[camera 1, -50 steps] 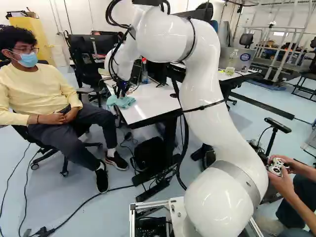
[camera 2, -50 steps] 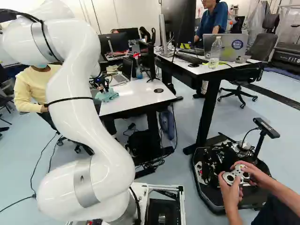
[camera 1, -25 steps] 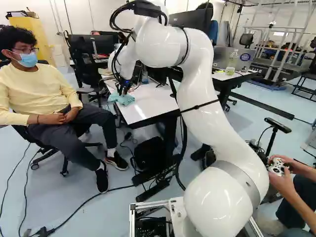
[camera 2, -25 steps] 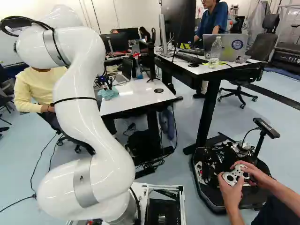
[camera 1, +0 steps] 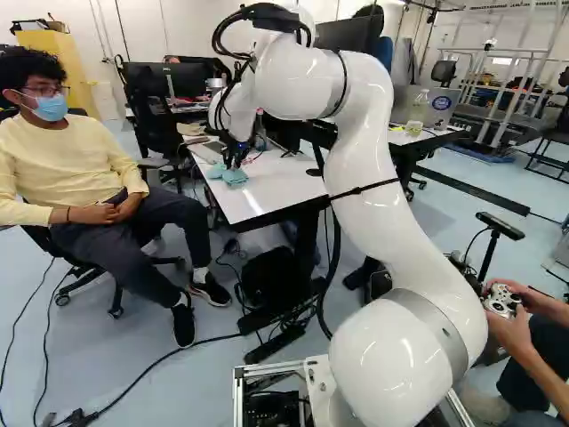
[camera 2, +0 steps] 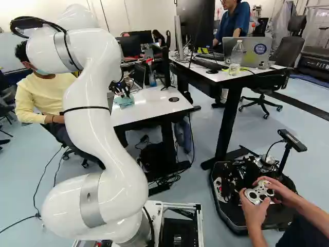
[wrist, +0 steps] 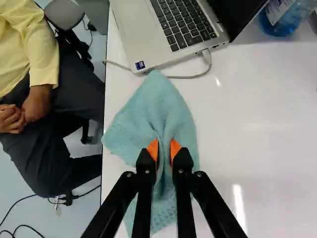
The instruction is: Clean the table with the green towel
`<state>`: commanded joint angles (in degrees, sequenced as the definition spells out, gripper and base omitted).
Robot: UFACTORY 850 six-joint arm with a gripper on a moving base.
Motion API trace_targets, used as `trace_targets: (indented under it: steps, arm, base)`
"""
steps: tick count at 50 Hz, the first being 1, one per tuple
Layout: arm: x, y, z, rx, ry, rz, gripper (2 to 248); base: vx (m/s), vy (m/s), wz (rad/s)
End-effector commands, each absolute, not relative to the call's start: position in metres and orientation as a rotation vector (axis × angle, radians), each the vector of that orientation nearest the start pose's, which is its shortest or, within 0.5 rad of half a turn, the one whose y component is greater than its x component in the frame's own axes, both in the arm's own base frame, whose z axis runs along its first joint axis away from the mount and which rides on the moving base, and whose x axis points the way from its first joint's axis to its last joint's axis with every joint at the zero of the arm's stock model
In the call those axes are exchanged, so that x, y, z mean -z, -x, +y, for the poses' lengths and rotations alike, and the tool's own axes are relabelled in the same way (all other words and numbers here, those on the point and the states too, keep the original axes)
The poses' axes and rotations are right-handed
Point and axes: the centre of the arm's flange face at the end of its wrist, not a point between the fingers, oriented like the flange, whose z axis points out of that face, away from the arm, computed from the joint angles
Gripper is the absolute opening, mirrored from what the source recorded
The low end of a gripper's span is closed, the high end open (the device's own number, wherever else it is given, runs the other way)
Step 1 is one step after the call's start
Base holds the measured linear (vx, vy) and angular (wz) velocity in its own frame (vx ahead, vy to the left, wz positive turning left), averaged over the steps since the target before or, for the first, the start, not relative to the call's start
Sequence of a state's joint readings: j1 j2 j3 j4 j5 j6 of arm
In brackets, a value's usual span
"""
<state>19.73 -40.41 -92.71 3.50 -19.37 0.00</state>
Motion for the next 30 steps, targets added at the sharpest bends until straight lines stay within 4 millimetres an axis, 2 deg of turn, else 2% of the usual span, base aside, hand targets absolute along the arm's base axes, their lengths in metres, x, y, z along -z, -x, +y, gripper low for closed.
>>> trace_targets:
  steps: [18, 30]
  arm:
    - [-0.447, -0.665, 0.221, 0.794, 2.89, -0.387, 51]
    - [-0.449, -0.646, 0.21, 0.767, 2.904, -0.378, 51]
  base:
    - [0.0, 0.0, 0.0]
    - [0.0, 0.0, 0.0]
